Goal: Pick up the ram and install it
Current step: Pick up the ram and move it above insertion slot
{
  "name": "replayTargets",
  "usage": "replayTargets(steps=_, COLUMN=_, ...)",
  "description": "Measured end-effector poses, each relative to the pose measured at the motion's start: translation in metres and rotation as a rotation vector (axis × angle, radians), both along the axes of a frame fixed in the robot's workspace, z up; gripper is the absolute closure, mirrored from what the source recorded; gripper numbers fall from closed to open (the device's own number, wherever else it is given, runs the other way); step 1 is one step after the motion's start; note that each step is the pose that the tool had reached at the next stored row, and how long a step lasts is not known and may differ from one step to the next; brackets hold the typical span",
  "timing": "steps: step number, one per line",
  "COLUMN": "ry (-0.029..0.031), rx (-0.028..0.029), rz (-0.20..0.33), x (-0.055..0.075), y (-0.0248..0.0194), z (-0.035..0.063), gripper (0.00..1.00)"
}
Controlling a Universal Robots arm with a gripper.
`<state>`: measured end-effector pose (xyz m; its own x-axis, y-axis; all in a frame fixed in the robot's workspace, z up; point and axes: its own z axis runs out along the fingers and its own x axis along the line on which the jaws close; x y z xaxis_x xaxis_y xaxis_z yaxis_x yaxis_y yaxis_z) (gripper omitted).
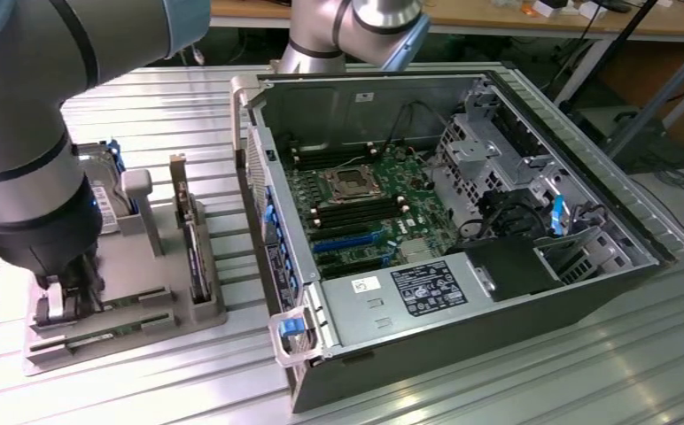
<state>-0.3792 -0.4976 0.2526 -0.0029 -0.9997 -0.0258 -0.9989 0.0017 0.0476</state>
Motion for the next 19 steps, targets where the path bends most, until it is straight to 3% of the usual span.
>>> replayTargets(steps=3, ry=0.0001, rx=-0.0001, rz=-0.005, x=0.0, y=-0.0189, z=-0.0114, gripper=0.69)
replayTargets(steps=5, ry=-0.0001, rx=0.0003, rz=-0.006, x=0.0, y=-0.023, z=-0.0176, gripper=0.69)
replayTargets(steps=19, ry=0.0001, rx=0.0079, rz=0.04, x=0.003, y=-0.0223, z=-0.0315, gripper=0.69)
